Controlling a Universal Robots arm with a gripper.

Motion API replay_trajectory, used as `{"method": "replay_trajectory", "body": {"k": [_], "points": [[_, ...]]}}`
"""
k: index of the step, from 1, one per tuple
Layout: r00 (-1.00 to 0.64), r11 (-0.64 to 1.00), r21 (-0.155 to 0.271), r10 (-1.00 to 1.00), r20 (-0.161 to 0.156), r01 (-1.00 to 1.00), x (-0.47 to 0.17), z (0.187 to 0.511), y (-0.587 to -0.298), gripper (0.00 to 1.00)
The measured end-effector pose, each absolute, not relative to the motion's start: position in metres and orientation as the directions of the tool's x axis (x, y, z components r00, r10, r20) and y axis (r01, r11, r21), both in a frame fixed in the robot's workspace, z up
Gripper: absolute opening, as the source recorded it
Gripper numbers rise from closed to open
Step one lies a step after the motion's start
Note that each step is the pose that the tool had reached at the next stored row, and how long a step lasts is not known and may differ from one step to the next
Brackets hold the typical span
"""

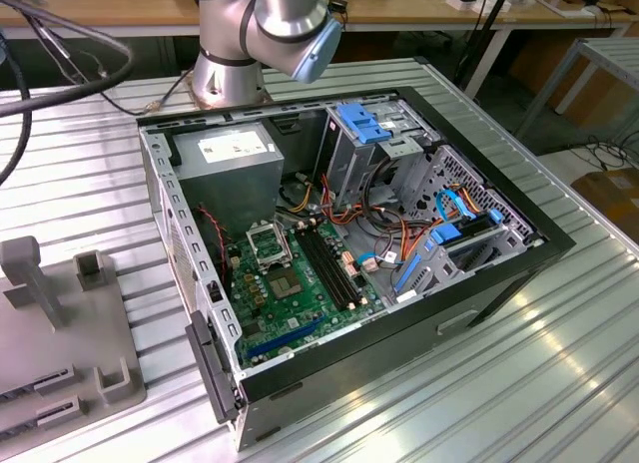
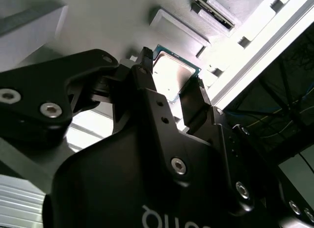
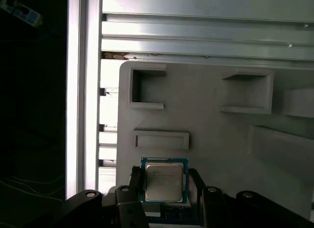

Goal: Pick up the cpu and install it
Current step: 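Pick up the cpu and move it towards the insertion slot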

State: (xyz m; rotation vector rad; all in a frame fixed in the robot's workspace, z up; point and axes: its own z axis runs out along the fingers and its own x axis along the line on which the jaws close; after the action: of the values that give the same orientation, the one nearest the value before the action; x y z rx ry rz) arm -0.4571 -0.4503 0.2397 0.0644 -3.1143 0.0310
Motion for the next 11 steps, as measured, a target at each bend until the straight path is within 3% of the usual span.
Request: {"method": "replay_trajectory", "body": {"k": [11], "points": [[-0.999,0.999,-0.019,-0.041,0.028,-0.042,-0.457,0.271,-0.45,0.47]]}}
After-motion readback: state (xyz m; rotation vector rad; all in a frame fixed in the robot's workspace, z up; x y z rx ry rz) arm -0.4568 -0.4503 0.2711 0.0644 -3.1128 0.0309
